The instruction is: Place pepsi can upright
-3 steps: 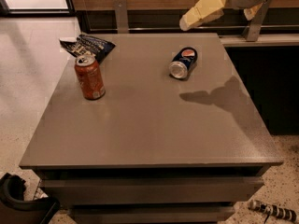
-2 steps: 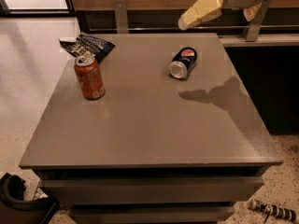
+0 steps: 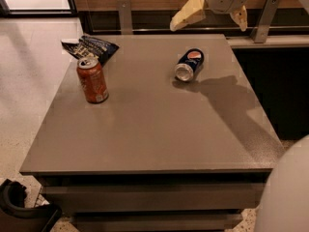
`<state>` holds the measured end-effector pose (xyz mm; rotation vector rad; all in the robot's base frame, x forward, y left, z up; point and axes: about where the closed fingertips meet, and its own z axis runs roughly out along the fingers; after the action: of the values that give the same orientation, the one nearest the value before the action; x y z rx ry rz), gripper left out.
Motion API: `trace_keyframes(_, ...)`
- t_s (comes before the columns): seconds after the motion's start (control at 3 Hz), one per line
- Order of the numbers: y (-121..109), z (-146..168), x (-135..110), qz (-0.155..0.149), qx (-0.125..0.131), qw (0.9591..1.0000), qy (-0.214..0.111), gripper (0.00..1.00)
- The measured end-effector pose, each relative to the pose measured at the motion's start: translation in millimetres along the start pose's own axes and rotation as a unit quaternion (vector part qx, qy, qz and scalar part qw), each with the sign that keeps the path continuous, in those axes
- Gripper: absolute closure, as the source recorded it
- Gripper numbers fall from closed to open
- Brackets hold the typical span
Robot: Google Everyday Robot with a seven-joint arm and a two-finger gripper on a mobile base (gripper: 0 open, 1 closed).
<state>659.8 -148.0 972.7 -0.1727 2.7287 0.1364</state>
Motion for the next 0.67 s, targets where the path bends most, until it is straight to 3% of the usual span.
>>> trace_keyframes(0.33,-0.1,19.6,-7.9,0.034,0.012,0.999,0.026,0.0)
trace_keyframes(0.67,-9.2,51.6,-19.3,0.07,0.027,0.9949,0.068,0.0)
